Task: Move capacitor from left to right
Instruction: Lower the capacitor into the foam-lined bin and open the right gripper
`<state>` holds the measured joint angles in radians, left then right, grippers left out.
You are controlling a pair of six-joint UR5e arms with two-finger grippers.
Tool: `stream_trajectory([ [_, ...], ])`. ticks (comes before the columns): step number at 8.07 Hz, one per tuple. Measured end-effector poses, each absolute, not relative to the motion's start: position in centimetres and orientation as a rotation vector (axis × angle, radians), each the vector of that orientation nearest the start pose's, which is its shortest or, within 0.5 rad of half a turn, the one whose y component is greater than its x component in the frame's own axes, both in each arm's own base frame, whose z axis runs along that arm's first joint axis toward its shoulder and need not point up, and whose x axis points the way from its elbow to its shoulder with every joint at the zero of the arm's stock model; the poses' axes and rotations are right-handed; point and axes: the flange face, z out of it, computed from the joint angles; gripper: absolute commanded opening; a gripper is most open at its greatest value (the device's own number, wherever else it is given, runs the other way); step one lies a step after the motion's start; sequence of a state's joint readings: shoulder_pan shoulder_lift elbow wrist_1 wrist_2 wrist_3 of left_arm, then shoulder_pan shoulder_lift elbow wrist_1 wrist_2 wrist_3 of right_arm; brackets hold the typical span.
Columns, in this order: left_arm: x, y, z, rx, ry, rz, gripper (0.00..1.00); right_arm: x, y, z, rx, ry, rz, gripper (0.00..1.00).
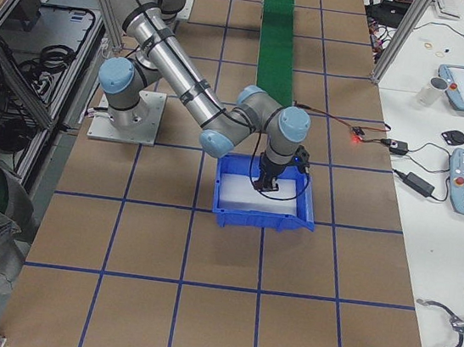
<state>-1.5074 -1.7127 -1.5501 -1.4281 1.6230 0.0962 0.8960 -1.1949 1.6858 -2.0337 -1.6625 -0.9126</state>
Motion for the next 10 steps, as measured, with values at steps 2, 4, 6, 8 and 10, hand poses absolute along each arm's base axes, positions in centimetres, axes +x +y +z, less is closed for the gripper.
stream_trajectory([
  [2,-9.3,-55.8,43.8,0.05,3.087,-0.025,1.0,-28.2,-54.7,25.7,-0.367,3.145,0.134,0.0],
  [4,-9.3,-55.8,43.8,0.051,3.088,-0.024,1.0,-28.8,-54.4,25.0,-0.338,3.141,0.145,0.16],
  [6,-9.3,-55.8,43.8,0.051,3.087,-0.025,1.0,-29.5,-54.0,24.6,-0.306,3.137,0.143,0.71],
  [8,-9.3,-55.8,43.8,0.051,3.087,-0.026,1.0,-29.7,-54.7,25.1,-0.299,3.147,0.021,1.0],
  [10,-9.3,-55.9,43.8,0.051,3.087,-0.027,1.0,-29.4,-55.2,25.6,-0.297,3.13,-0.084,1.0],
])
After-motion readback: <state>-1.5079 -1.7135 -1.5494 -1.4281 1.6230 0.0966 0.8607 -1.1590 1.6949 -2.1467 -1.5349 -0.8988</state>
